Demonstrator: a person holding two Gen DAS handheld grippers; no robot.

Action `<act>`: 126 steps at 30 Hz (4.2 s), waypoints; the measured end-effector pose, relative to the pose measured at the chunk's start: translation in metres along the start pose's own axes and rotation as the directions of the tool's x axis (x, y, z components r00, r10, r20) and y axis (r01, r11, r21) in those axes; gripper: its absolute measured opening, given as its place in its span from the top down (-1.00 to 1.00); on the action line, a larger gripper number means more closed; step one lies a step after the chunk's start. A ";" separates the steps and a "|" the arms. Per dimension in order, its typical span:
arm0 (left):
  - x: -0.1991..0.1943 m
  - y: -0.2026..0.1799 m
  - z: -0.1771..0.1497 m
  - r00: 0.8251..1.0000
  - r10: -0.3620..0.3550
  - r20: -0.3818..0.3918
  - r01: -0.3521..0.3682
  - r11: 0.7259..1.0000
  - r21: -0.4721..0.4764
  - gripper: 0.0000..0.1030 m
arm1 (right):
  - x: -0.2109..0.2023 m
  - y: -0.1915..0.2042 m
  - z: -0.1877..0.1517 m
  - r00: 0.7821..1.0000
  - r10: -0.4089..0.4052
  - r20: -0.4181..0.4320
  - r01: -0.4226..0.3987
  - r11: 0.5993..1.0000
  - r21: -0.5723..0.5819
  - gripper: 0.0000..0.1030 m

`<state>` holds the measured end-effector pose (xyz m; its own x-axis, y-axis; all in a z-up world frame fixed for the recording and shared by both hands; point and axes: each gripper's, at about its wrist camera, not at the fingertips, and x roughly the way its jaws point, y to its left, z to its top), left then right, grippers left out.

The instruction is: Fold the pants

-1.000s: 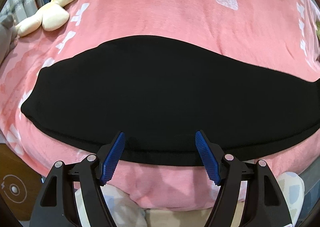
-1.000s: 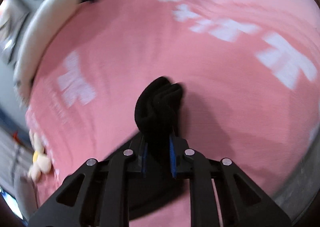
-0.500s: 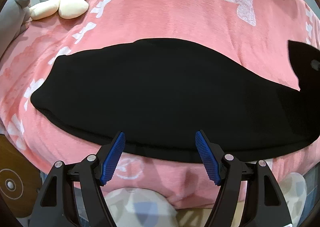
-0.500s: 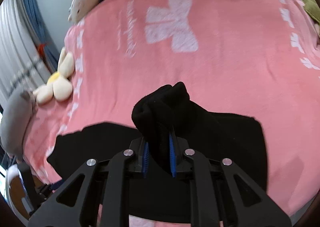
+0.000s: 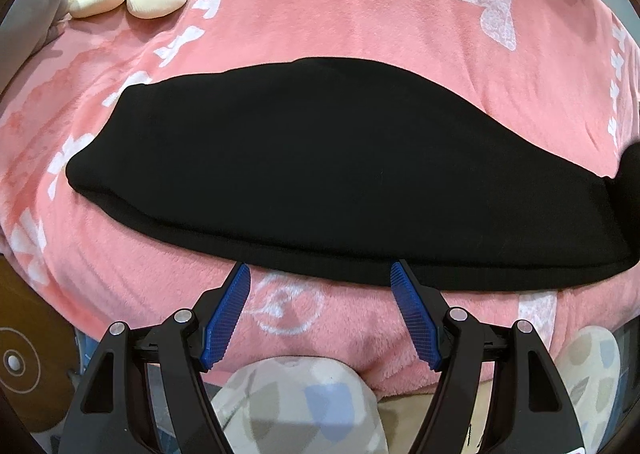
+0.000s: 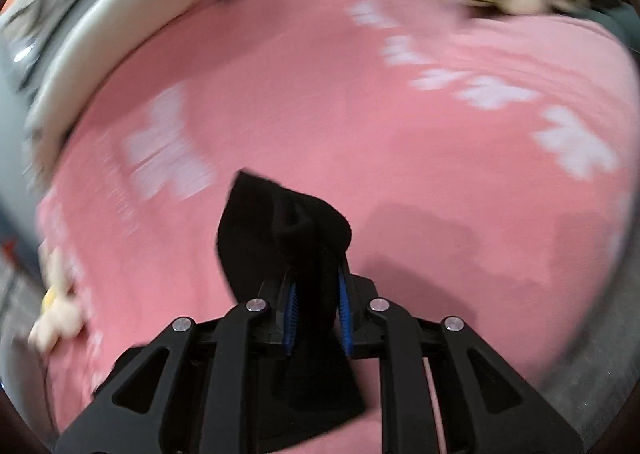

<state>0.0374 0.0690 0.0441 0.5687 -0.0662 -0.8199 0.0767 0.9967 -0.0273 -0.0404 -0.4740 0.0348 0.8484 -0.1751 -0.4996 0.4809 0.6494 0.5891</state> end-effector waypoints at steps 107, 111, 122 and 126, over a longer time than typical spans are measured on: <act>0.003 0.000 -0.004 0.989 -0.147 -0.030 0.144 0.987 -0.075 -0.40 | 0.033 0.015 -0.106 0.914 0.226 -0.336 -0.238 0.971 0.006 -0.14; 0.002 -0.003 -0.002 0.992 -0.128 -0.021 0.126 0.989 -0.075 -0.40 | 0.050 0.039 -0.128 0.899 0.226 -0.375 -0.267 0.962 -0.059 0.33; 0.005 -0.013 0.001 0.994 -0.107 -0.022 0.106 0.992 -0.064 -0.43 | 0.049 0.034 -0.109 0.925 0.158 -0.345 -0.258 0.929 -0.266 0.31; 0.005 -0.016 0.000 0.997 -0.078 -0.011 0.077 0.997 -0.028 -0.43 | -0.007 0.060 -0.099 0.987 0.074 -0.145 -0.124 0.918 -0.376 0.29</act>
<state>0.0393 0.0526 0.0402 0.5521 -0.1428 -0.8215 0.0970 0.9895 -0.1068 -0.0397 -0.3608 0.0109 0.8404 -0.0177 -0.5417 0.2536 0.8962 0.3641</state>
